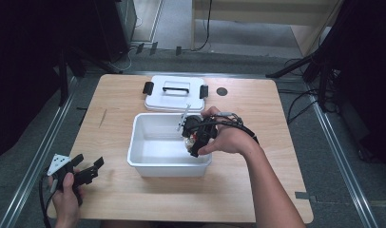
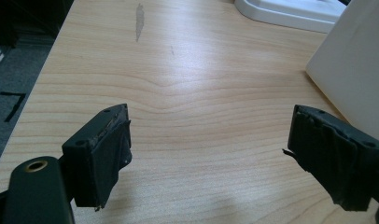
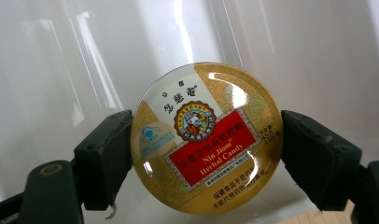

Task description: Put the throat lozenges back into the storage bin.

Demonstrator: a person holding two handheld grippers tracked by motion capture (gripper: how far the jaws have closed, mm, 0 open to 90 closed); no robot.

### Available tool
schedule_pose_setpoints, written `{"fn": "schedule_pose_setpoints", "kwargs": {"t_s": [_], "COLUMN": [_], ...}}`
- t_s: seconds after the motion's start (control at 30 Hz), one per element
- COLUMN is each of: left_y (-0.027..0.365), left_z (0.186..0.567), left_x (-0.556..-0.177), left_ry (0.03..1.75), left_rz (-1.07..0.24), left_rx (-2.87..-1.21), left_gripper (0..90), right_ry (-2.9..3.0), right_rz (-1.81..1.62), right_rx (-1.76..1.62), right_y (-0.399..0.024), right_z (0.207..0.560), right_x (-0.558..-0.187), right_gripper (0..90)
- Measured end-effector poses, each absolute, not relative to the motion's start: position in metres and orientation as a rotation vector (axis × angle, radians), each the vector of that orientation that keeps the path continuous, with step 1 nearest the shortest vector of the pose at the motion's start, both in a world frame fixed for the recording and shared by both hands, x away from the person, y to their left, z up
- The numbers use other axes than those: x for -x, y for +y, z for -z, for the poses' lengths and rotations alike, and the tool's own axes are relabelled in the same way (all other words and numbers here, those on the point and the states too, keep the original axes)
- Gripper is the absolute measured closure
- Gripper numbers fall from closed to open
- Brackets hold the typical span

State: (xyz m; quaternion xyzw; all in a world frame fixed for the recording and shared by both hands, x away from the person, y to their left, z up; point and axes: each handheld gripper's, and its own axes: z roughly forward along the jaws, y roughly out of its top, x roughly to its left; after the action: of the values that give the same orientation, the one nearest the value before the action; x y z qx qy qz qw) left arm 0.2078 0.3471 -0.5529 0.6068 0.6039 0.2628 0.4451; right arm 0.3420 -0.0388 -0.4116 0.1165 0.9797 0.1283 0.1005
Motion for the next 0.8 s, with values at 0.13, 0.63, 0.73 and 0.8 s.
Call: {"fn": "schedule_pose_setpoints", "kwargs": {"t_s": [0.13,0.63,0.73,0.8], "left_y": [0.347,0.347,0.347,0.347], "left_z": [0.553,0.553,0.553,0.553], "left_x": [-0.208,-0.208,-0.208,-0.208], "left_ry": [1.496,1.496,1.497,1.497], "left_rz": [-0.650,-0.649,-0.648,-0.648], "left_rx": [-1.504,-1.507,-1.506,-1.506], "left_gripper": [13.9,13.9,13.9,13.9], "right_ry": [2.908,2.932,2.936,2.937], "right_rz": [-0.370,-0.276,-0.262,-0.245], "right_rx": [-0.355,-0.304,-0.292,-0.299], "right_y": [-0.038,-0.031,-0.030,-0.029], "right_z": [0.419,0.434,0.437,0.439], "right_x": [-0.342,-0.343,-0.345,-0.345], "right_gripper": [21.1,21.0,21.0,21.0]}}
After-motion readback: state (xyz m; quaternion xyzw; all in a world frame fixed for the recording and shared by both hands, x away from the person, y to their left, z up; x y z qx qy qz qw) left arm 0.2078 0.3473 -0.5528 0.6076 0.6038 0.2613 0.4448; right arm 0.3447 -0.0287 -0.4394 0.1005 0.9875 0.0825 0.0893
